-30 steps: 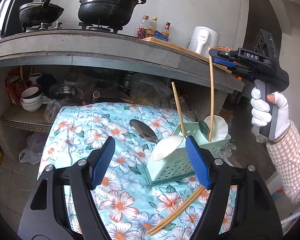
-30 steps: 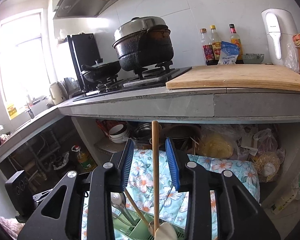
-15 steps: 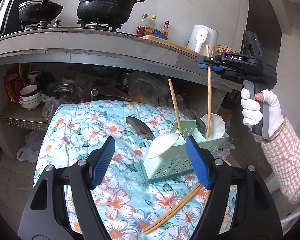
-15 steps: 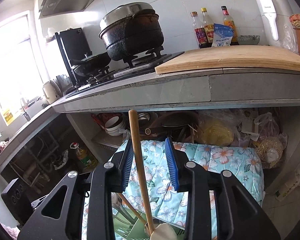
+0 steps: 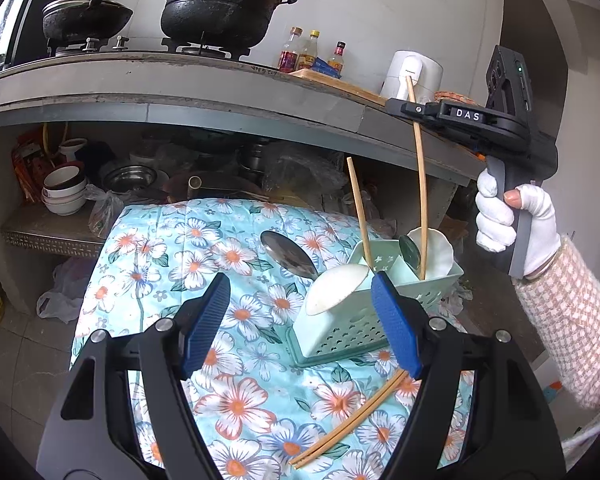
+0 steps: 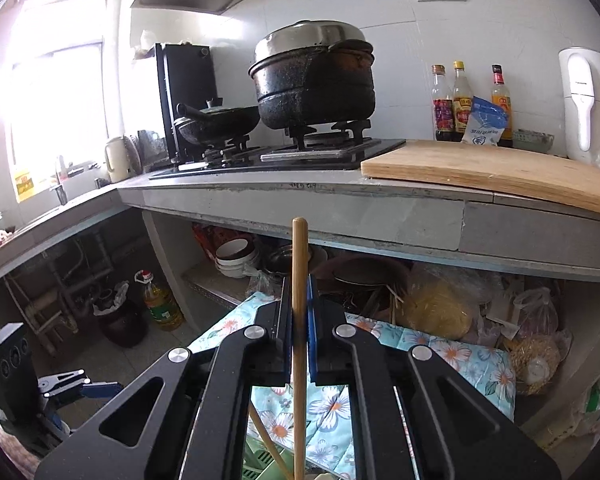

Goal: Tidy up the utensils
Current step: 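Lower the held chopstick into the green caddy and open the right tool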

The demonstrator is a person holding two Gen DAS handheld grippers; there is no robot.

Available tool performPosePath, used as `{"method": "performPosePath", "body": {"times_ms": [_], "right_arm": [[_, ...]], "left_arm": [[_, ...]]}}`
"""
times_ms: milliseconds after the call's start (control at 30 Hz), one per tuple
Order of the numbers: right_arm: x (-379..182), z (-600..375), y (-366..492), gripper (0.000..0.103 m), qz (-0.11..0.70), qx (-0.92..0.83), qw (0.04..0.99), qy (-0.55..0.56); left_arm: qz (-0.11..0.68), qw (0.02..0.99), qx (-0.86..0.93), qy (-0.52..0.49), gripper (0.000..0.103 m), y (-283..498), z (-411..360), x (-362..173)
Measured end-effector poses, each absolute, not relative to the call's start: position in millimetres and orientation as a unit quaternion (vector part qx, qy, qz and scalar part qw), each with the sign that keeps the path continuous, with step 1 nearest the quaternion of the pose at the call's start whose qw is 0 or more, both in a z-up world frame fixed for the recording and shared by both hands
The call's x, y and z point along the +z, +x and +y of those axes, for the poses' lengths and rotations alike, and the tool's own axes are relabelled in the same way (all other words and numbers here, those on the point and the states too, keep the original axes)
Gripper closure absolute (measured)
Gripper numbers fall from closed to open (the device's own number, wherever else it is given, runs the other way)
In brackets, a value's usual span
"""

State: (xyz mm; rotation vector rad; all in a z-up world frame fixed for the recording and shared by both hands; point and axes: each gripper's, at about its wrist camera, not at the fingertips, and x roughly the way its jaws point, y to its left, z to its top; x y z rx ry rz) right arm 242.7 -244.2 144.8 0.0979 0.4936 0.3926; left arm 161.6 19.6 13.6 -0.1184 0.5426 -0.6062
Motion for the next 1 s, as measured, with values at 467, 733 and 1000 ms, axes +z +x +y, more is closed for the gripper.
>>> {"method": "performPosePath", "body": {"times_ms": [467, 733, 1000], "right_arm": [[145.4, -255.1, 244.2, 0.077, 0.260, 0.193, 0.943, 0.073], [140.5, -252.7, 261.9, 0.097, 0.271, 0.186, 0.940, 0.087], [153.8, -237.1, 272.0, 0.097, 0.232, 0.222, 0.943, 0.086]], "left_arm": [[0.265, 0.913, -0.303, -0.061, 0.034, 161.3, 14.8, 12.2], [0.265, 0.915, -0.297, -0.060, 0.034, 160.7, 17.9, 12.9], [0.263, 0.918, -0.292, -0.060, 0.034, 158.8, 19.8, 14.7]]}}
